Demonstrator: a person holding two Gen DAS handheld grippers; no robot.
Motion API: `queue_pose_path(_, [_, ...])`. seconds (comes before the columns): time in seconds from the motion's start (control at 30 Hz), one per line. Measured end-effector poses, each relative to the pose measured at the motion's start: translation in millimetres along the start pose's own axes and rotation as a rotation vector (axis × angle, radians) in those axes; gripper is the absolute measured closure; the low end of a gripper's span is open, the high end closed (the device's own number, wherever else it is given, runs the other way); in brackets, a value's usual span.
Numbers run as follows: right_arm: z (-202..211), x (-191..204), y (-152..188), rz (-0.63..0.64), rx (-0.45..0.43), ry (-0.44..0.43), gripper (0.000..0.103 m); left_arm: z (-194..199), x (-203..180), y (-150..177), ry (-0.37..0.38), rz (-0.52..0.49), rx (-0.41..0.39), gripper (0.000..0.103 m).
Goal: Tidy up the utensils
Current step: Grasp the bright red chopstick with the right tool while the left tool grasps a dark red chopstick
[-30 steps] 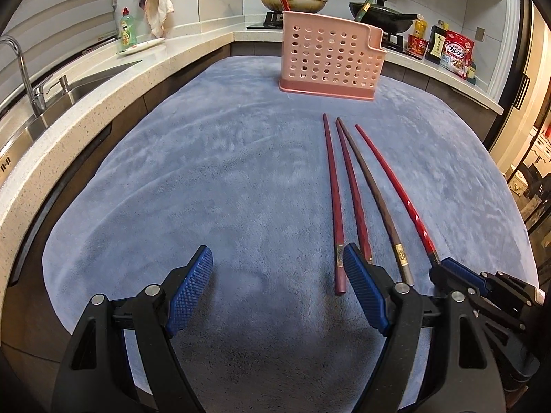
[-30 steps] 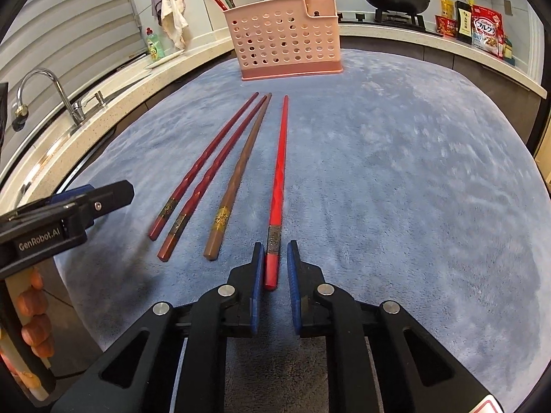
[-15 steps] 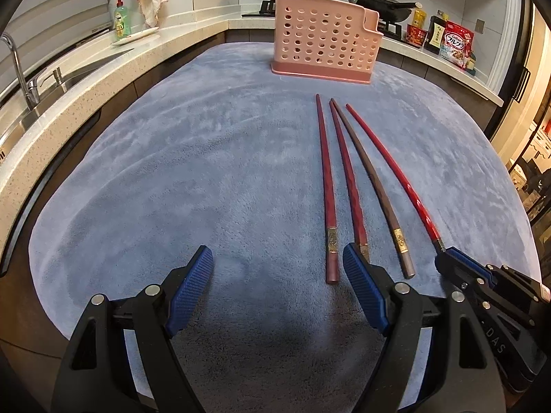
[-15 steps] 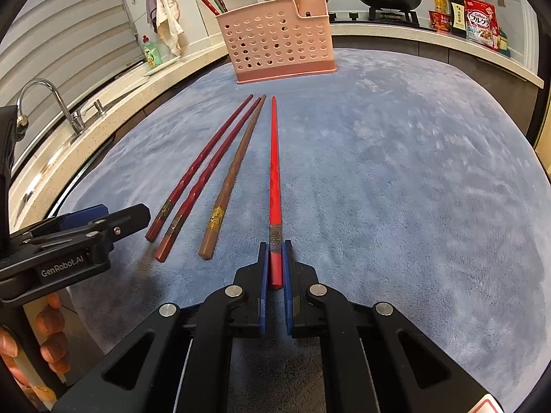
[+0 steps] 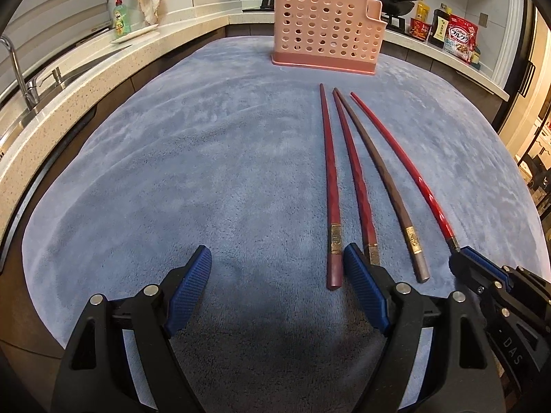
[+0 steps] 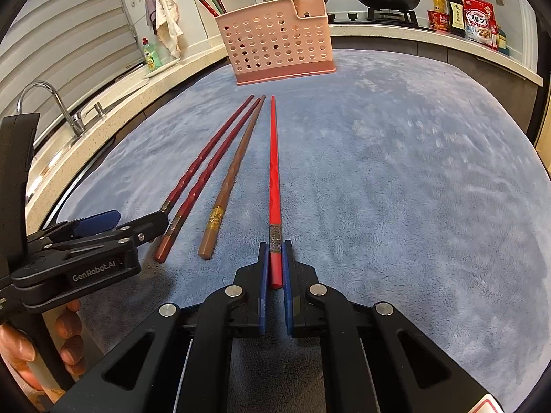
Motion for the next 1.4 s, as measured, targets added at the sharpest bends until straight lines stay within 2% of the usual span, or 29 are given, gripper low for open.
queue_pose_path(0.23, [0.1, -0.5, 0.3, 0.000, 0.000, 0.000, 0.096, -1.4, -1.5, 0.5, -0.019, -0.014, -0.011, 0.028])
queue_pose_path(0.3, [0.0, -0.5, 0.5, 0.000, -0.001, 0.000, 0.096, -0.6, -1.7, 0.4, -0.017, -0.016, -0.012, 0.033])
queue_pose_path(0.37, [0.0, -0.6, 0.5, 0.000, 0.000, 0.000, 0.096, 0.6, -2.1, 0.0, -0.009, -0.019, -0.014, 0.041])
queue_pose_path(0.43, [-0.2, -0.6, 0.8, -0.001, 0.000, 0.000, 0.096, 2.4, -2.8, -0.7, 0.009, -0.023, -0.013, 0.058])
queue_pose_path(0.47, [0.0, -0.3, 0.9, -0.002, 0.000, 0.001, 0.096, 2.8, -3.2, -1.0, 0.014, -0.024, -0.012, 0.062])
queue_pose_path(0.53, [0.1, -0.6, 1.0, -0.003, 0.003, 0.000, 0.096, 3.8, -4.2, -1.6, 0.034, -0.029, -0.007, 0.083])
queue_pose_path(0.6, [1.1, -0.7, -0.3, -0.005, 0.007, 0.000, 0.096, 4.4, -4.7, -2.2, 0.054, -0.028, 0.004, 0.091])
queue_pose_path(0.8, [7.3, 0.3, -2.1, -0.006, 0.013, 0.002, 0.096, 10.7, -0.9, -5.2, 0.092, -0.002, 0.027, 0.095])
queue_pose_path(1.03, [24.8, -4.1, -13.9, -0.027, -0.026, 0.004, 0.096, 30.6, -0.8, -11.4, 0.105, -0.002, 0.005, 0.096])
queue_pose_path(1.4, [82.2, -21.7, -73.2, -0.049, -0.183, 0.037, 0.096, 61.8, 12.9, -50.2, 0.139, 0.055, -0.047, 0.096])
Point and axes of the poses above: each gripper's, at about its wrist camera, not at the fingertips, and z roughly against the way its jaws point, x to its left, y to its underside, the point moved 6 cm from there along -z, roughly the way its jaws point, and after that the axes turned 10 degrees about z, right-handed, at the moved point
